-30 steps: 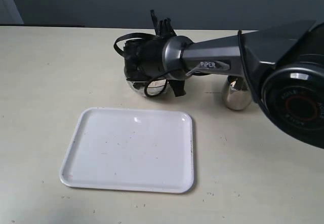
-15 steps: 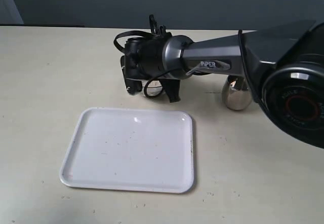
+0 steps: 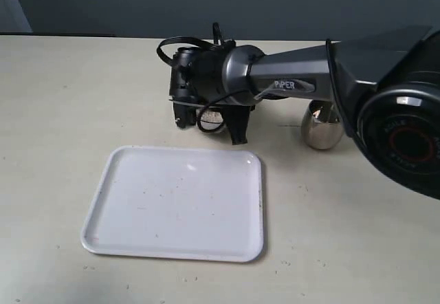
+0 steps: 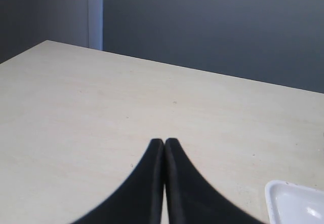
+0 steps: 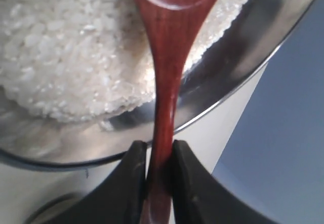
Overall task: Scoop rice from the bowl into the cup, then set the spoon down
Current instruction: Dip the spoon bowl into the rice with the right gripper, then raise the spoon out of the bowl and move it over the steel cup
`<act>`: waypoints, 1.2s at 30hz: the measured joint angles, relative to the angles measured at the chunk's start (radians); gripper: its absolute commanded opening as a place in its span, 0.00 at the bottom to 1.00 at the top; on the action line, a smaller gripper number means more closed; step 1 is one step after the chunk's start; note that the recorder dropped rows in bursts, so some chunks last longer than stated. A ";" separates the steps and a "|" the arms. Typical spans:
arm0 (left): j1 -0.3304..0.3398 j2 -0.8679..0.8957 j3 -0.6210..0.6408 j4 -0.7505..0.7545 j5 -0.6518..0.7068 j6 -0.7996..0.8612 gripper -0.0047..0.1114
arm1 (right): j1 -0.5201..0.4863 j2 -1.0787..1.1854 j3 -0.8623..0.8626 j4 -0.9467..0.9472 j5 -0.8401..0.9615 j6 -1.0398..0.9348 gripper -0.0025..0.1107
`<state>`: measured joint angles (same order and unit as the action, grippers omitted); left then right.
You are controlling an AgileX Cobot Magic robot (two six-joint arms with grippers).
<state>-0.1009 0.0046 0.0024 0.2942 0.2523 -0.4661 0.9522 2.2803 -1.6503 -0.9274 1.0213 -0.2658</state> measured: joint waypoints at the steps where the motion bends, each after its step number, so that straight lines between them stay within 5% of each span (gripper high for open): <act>1: 0.000 0.000 0.000 0.000 0.000 0.000 0.04 | 0.000 0.000 0.000 0.003 0.004 0.000 0.02; 36: 0.000 0.000 0.000 0.000 0.000 0.000 0.04 | -0.083 -0.124 0.000 0.287 0.024 -0.030 0.02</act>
<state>-0.1009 0.0046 0.0024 0.2942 0.2523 -0.4661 0.8693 2.1567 -1.6503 -0.6407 1.0453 -0.2958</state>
